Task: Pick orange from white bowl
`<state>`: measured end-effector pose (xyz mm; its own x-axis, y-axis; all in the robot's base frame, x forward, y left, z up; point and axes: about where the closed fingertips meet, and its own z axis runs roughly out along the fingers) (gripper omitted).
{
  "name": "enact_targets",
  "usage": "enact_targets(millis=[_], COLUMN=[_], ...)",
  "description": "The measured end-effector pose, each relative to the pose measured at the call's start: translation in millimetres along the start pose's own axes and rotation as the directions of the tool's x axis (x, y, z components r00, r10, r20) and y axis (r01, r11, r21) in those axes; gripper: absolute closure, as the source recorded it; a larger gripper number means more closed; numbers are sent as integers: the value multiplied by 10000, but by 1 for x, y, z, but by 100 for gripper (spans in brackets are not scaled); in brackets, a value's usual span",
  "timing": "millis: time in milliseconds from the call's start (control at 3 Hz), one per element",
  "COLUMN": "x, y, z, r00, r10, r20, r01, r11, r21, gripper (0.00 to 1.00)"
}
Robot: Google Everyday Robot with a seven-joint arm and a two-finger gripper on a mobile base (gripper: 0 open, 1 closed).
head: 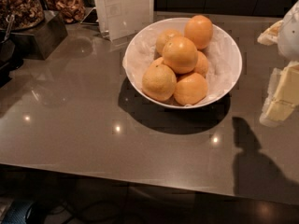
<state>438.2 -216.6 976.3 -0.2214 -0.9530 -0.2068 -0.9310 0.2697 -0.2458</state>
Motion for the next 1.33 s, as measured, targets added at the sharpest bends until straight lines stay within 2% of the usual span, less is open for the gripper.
enact_targets(millis=[667, 1000, 1333], x=[-6, -33, -70], y=[-4, -20, -35], z=[-1, 9, 22], r00=[9998, 9966, 9871], r10=[-64, -462, -1138], r20=[185, 676, 1123], r01=[62, 466, 1170], r11=[9999, 9989, 9929], r21=[109, -49, -224], gripper=[0, 0, 0])
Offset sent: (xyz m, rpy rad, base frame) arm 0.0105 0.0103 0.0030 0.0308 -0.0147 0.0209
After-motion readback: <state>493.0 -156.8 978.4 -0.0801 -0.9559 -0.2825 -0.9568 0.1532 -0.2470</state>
